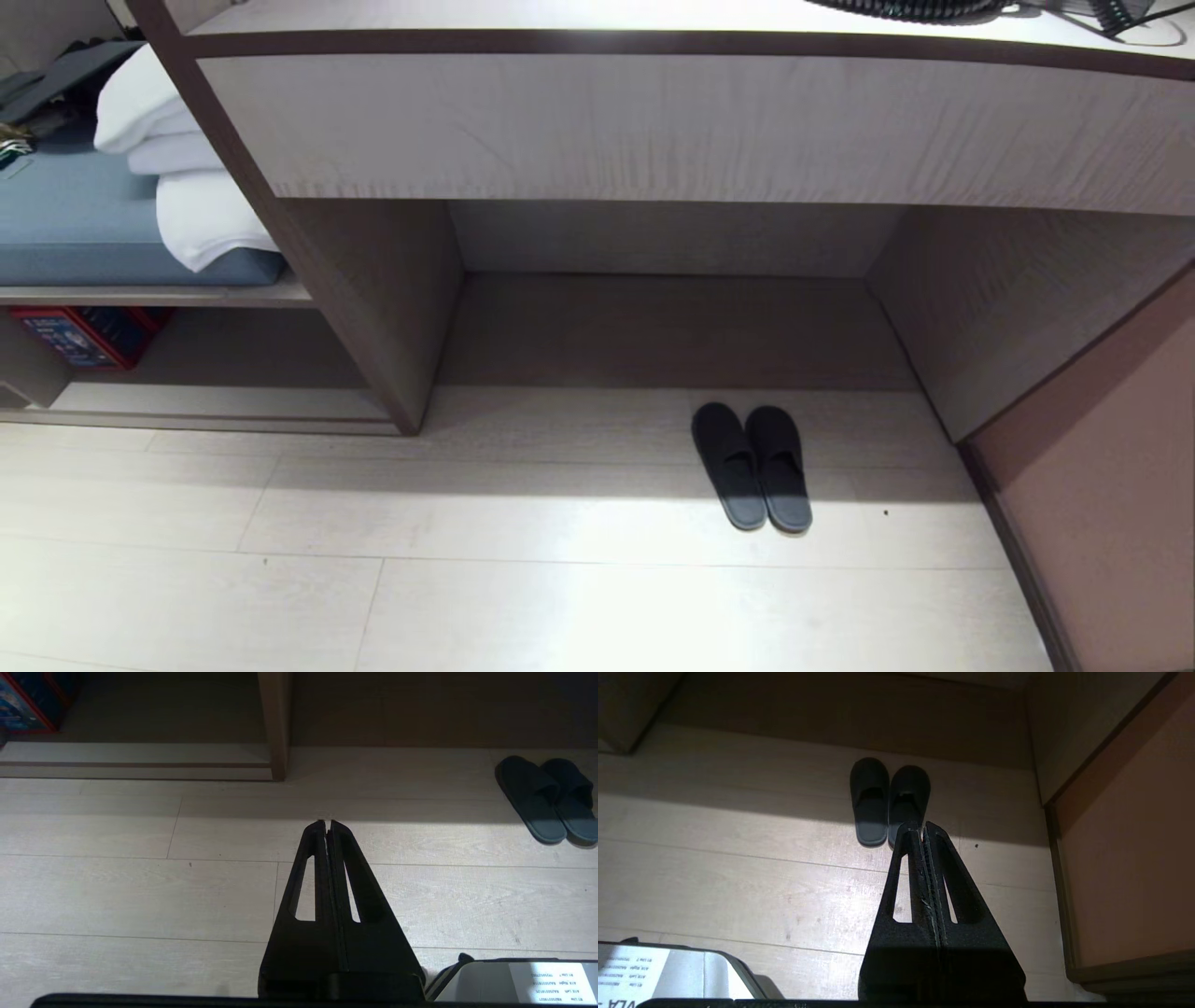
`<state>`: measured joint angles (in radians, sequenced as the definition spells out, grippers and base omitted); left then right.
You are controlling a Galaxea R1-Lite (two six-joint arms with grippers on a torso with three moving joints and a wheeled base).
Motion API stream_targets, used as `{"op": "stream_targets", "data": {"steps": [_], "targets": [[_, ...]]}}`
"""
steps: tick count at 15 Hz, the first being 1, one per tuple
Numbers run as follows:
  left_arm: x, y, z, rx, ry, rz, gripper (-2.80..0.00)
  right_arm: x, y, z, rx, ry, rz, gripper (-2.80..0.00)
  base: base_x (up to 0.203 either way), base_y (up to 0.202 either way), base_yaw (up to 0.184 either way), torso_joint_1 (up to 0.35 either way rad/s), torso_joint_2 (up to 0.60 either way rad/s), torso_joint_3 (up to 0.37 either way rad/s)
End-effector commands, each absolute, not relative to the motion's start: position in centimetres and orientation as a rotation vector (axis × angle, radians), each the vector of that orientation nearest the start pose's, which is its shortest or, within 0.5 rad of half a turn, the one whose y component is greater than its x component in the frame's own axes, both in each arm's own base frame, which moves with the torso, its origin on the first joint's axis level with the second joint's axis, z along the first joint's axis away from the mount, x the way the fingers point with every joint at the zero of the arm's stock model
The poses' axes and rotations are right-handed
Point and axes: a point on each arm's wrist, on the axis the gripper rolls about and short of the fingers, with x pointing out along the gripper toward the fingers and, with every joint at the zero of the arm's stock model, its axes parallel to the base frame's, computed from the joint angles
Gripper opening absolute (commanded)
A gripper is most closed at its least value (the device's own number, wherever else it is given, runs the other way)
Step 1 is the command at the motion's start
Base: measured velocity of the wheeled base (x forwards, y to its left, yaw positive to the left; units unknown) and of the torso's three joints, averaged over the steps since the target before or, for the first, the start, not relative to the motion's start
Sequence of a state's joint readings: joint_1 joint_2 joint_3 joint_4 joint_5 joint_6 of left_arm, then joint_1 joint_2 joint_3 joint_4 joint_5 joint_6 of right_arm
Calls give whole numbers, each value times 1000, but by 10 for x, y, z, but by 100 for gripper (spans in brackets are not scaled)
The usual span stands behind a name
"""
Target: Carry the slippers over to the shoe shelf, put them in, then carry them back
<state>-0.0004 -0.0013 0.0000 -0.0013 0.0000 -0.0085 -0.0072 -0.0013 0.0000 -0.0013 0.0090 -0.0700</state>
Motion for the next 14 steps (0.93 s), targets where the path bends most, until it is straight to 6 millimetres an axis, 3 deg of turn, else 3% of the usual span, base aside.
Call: {"op": "stream_targets", "data": {"steps": [1, 14], "targets": [[-23, 0, 76, -9, -2, 0, -280, -23, 0, 76, -71, -2, 1, -280, 0, 0, 0, -4, 8, 200], [-23, 0, 76, -9, -3, 0, -280, -23, 0, 75, -69, 0, 2, -280, 0, 0, 0, 1, 1, 202]]}}
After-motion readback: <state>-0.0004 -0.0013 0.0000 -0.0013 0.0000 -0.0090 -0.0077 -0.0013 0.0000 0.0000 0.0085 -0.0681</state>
